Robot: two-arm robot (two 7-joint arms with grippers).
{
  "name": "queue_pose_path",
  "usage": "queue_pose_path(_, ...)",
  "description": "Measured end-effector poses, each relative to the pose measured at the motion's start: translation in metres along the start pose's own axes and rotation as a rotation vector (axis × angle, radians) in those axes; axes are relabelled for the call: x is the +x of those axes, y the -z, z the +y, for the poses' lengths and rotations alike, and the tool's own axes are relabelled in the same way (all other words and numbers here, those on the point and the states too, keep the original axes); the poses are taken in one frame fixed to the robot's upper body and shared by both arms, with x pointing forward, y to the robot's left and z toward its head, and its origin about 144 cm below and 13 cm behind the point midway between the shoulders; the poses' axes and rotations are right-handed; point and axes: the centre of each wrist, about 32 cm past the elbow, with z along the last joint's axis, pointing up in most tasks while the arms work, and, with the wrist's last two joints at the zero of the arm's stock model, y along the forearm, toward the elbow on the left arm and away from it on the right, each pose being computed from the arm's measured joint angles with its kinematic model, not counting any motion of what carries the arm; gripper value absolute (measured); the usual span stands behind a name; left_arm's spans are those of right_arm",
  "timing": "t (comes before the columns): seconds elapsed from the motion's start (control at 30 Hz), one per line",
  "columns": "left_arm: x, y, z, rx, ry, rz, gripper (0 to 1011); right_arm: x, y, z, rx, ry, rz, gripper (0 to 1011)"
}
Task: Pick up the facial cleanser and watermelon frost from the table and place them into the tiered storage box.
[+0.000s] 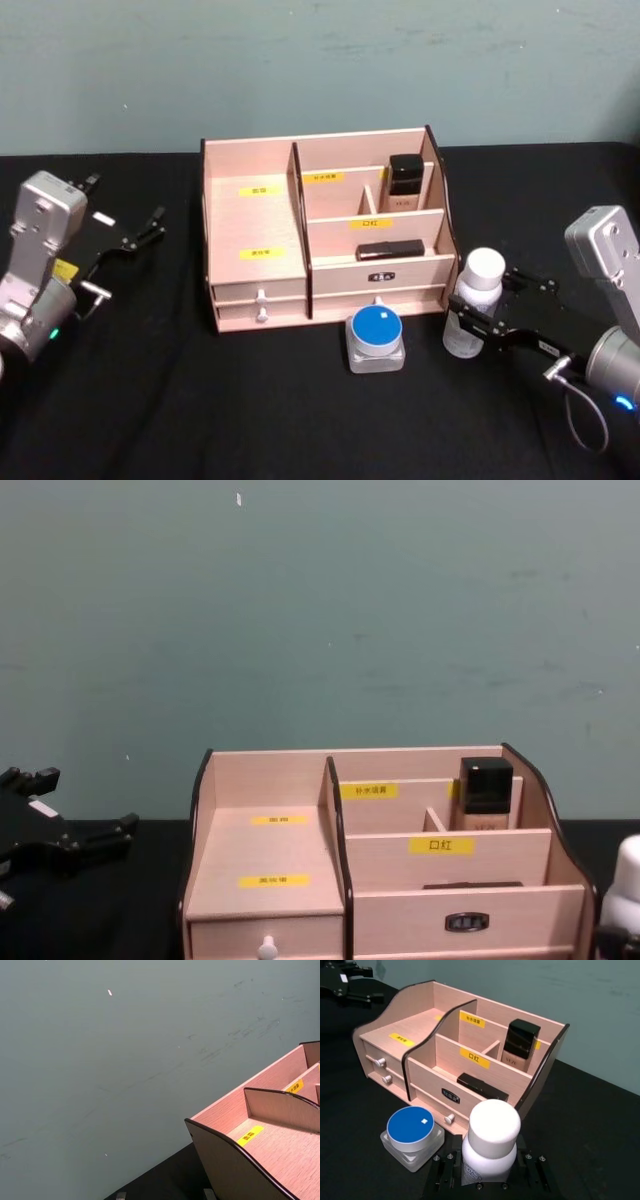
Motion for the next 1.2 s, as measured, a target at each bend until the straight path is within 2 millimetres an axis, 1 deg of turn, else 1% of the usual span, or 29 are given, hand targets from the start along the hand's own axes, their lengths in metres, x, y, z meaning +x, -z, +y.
queue_pose_path(0.27, 0.0, 0.0, 0.0, 0.0, 0.0, 0.0, 1001, -0.001, -0.01, -0.009, 0.036, -0.01, -0.019, 611)
queue_pose_path(0.37, 0.0, 0.0, 0.0, 0.0, 0.0, 0.0, 1001, -0.002, -0.018, -0.014, 0.056, -0.017, -0.033, 611)
queue_pose_path(0.47, 0.0, 0.0, 0.0, 0.0, 0.0, 0.0, 1001, -0.005, -0.03, -0.019, 0.087, -0.034, -0.048, 611)
queue_pose_path(0.57, 0.0, 0.0, 0.0, 0.0, 0.0, 0.0, 1001, -0.007, -0.038, -0.022, 0.107, -0.048, -0.049, 611)
queue_pose_path(0.67, 0.0, 0.0, 0.0, 0.0, 0.0, 0.0, 1001, -0.009, -0.052, -0.023, 0.133, -0.065, -0.051, 611)
queue_pose_path(0.83, 0.0, 0.0, 0.0, 0.0, 0.0, 0.0, 1001, -0.011, -0.064, -0.019, 0.158, -0.086, -0.046, 611)
queue_pose_path(1.0, 0.0, 0.0, 0.0, 0.0, 0.0, 0.0, 1001, -0.014, -0.075, -0.01, 0.178, -0.103, -0.043, 611)
queue_pose_path(1.2, 0.0, 0.0, 0.0, 0.0, 0.0, 0.0, 1001, -0.017, -0.089, 0.01, 0.201, -0.11, -0.048, 611)
